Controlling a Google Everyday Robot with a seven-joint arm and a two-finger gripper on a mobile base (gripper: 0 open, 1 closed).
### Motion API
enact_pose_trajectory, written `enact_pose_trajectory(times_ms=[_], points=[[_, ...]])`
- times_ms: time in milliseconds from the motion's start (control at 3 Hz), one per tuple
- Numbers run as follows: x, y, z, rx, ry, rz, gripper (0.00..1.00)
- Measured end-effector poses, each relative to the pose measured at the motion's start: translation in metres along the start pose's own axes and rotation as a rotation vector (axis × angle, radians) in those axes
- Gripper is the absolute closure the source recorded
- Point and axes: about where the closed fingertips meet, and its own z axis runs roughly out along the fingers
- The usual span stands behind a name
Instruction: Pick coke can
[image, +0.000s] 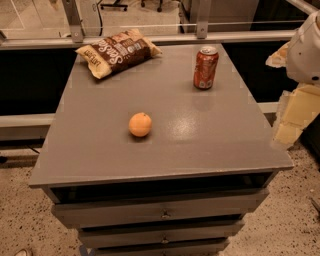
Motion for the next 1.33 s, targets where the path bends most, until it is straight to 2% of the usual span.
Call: enact_pose_trajectory(times_ms=[333, 667, 1333], points=[[0.000, -0.004, 0.003, 0.009, -0.010, 0.003, 0.00], [-0.001, -0.024, 0.019, 0.033, -0.037, 0.022, 0.00], [-0.024, -0.114, 0.085, 0.121, -0.186, 0.097, 0.00]])
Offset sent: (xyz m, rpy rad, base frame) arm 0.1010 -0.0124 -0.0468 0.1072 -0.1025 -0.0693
